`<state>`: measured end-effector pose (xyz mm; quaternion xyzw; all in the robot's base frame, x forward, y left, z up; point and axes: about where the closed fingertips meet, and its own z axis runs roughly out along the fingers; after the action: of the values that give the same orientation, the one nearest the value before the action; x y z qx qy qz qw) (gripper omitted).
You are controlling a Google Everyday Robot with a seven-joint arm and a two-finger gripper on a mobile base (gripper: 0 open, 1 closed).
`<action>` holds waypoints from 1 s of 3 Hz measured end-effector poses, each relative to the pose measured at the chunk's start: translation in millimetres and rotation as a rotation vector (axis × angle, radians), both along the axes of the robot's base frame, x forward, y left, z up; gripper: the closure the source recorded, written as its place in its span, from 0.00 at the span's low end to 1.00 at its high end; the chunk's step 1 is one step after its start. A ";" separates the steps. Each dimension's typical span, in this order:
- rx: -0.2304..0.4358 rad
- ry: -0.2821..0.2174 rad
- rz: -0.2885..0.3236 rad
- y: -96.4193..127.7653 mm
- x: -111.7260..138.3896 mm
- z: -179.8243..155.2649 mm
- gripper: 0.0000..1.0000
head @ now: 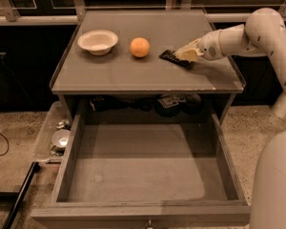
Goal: Place rxbar chocolate into top drawer
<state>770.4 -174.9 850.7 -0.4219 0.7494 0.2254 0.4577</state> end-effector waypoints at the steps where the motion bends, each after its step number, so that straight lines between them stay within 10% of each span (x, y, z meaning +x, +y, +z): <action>1: 0.000 0.000 0.000 0.0 0.0 0.0 0.38; 3: -0.010 0.013 -0.008 0.1 3.3 -7.3 0.00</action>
Offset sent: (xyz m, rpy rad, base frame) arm 0.0000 0.0000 0.0000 0.0000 0.0000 0.0000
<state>773.7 -174.8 843.4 -0.4197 0.7551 0.2228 0.4517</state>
